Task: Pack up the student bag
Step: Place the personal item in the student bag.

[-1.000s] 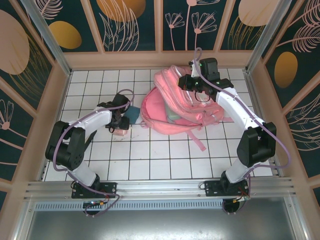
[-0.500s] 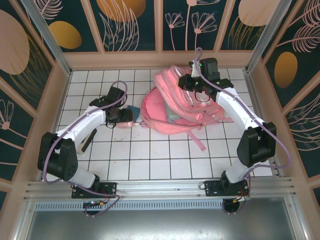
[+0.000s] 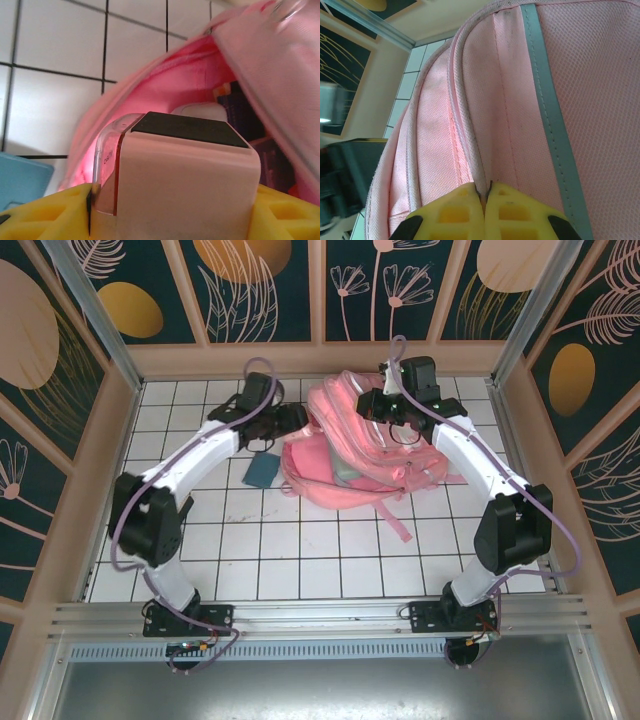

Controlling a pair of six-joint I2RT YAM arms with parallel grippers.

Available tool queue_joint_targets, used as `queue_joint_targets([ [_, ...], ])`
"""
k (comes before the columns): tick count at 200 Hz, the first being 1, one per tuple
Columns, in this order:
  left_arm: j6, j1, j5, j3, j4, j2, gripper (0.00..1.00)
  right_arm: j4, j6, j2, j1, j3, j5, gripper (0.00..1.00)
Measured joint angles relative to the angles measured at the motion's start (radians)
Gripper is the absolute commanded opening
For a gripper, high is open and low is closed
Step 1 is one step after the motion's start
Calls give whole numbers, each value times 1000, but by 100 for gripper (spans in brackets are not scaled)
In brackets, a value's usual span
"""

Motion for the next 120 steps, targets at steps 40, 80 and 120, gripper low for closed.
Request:
queue_joint_targets([
  [40,-32,-49,-55,113,-91,196,49,6,4,-3,0,-4,-1,0],
  [80,-95,-81,-124,135,-184,227,50,16,14,-11,-1,-20,-6,0],
  [120,-165,-122,-160,13,-184,154,52,16,29,-21,-2,-23,-7,0],
])
